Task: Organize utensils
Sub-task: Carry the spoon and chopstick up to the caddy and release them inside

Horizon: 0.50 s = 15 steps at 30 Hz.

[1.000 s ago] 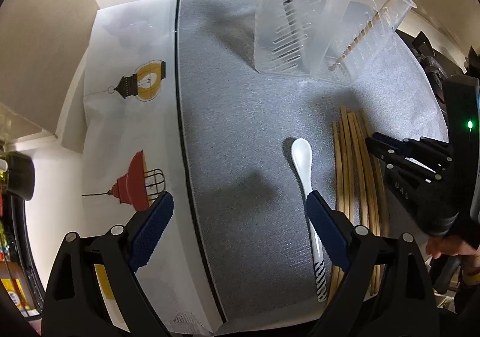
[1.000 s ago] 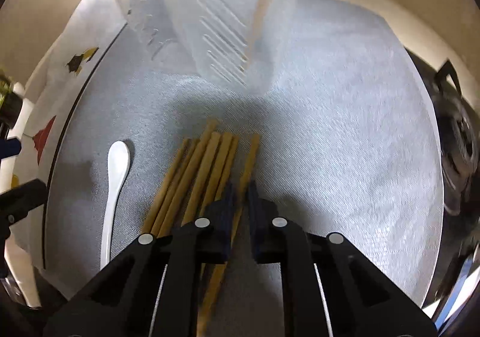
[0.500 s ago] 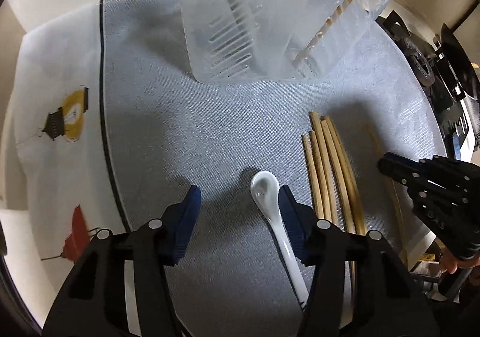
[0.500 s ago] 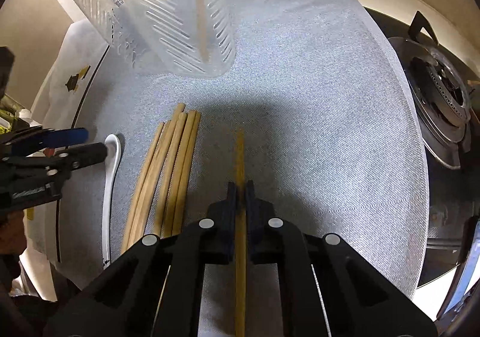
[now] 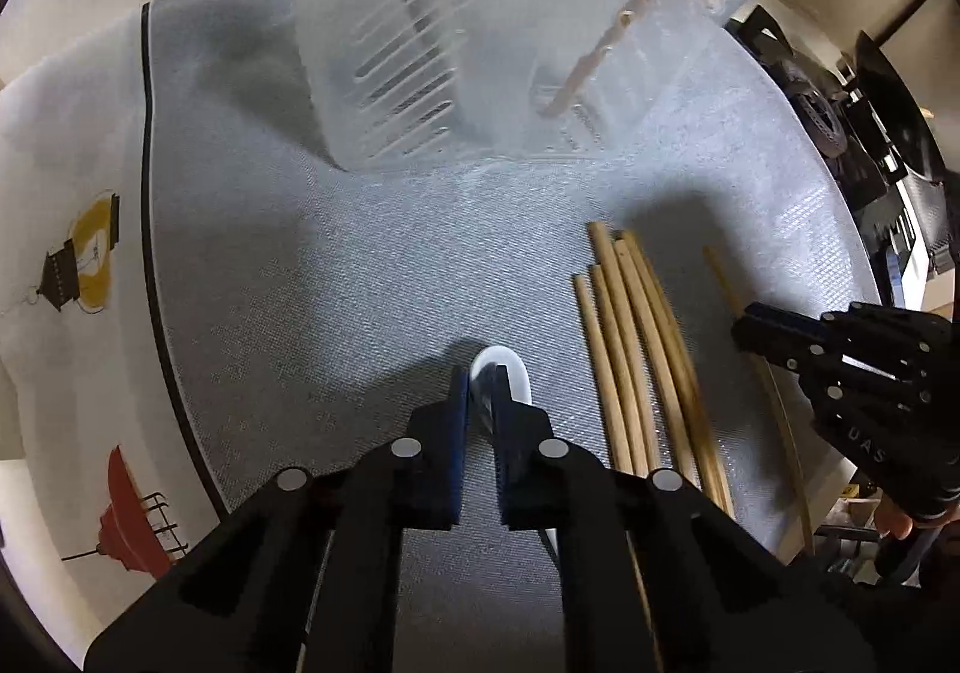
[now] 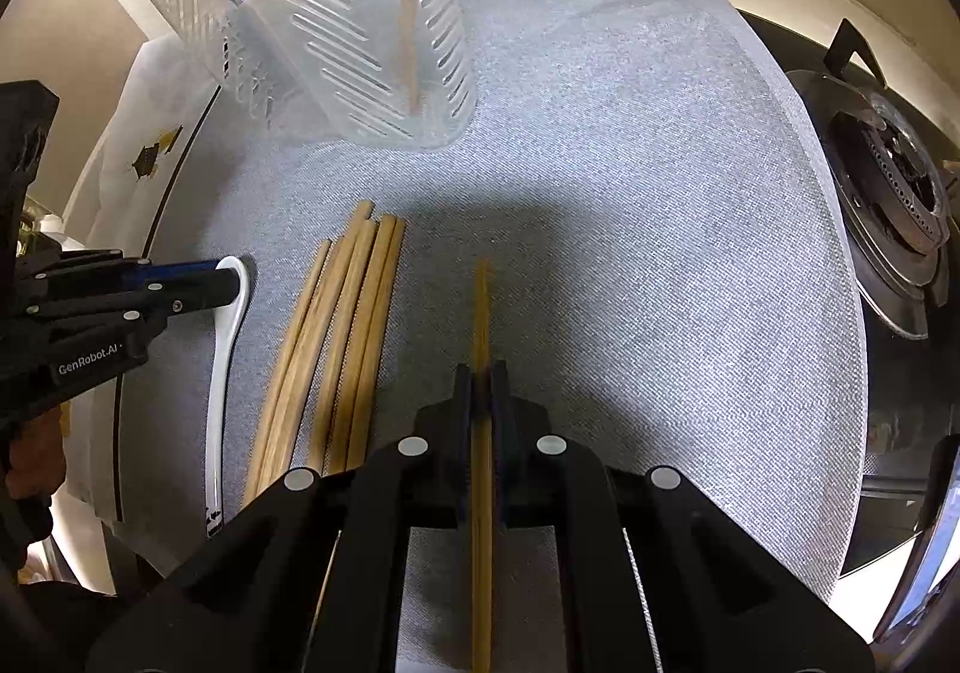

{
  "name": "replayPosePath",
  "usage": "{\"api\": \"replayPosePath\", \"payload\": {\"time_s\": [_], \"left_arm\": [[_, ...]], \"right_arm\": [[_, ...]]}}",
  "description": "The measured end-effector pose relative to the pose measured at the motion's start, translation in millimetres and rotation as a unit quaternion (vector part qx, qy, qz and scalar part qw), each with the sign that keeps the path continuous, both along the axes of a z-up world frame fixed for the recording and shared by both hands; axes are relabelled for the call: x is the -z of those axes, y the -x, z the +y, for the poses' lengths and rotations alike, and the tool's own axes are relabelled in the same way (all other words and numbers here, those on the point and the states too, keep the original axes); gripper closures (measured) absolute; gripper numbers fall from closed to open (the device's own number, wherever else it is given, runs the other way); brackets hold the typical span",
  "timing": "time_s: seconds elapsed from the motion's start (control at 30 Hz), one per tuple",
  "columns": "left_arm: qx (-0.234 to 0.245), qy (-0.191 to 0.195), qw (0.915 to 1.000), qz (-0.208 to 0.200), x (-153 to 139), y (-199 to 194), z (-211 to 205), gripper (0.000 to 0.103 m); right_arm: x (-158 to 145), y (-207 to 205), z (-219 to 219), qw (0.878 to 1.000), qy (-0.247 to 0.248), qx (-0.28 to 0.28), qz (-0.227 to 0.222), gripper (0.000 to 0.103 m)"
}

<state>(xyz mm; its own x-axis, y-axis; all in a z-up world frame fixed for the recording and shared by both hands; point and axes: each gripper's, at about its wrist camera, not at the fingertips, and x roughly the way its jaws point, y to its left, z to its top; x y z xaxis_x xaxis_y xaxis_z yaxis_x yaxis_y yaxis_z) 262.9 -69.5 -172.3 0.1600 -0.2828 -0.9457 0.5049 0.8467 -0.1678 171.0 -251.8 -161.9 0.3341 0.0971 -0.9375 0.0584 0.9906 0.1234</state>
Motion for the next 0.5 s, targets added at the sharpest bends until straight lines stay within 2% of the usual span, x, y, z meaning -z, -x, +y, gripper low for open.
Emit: {"api": "replayPosePath", "payload": {"time_s": [0.17, 0.3, 0.5], "left_arm": [[-0.009, 0.008, 0.9997, -0.022, -18.5, 12.3, 2.8, 0.097], [-0.02, 0.02, 0.9979, -0.058, -53.8, 16.2, 12.3, 0.097], [-0.042, 0.037, 0.9908, -0.123, -109.1, 35.3, 24.2, 0.097]], "right_arm": [[-14.4, 4.6, -4.6, 1.0, -0.005, 0.0, -0.023, 0.097], [-39.3, 8.5, -5.2, 0.998, -0.011, -0.002, -0.056, 0.097], [-82.2, 18.6, -3.3, 0.994, -0.008, -0.016, -0.112, 0.097]]}}
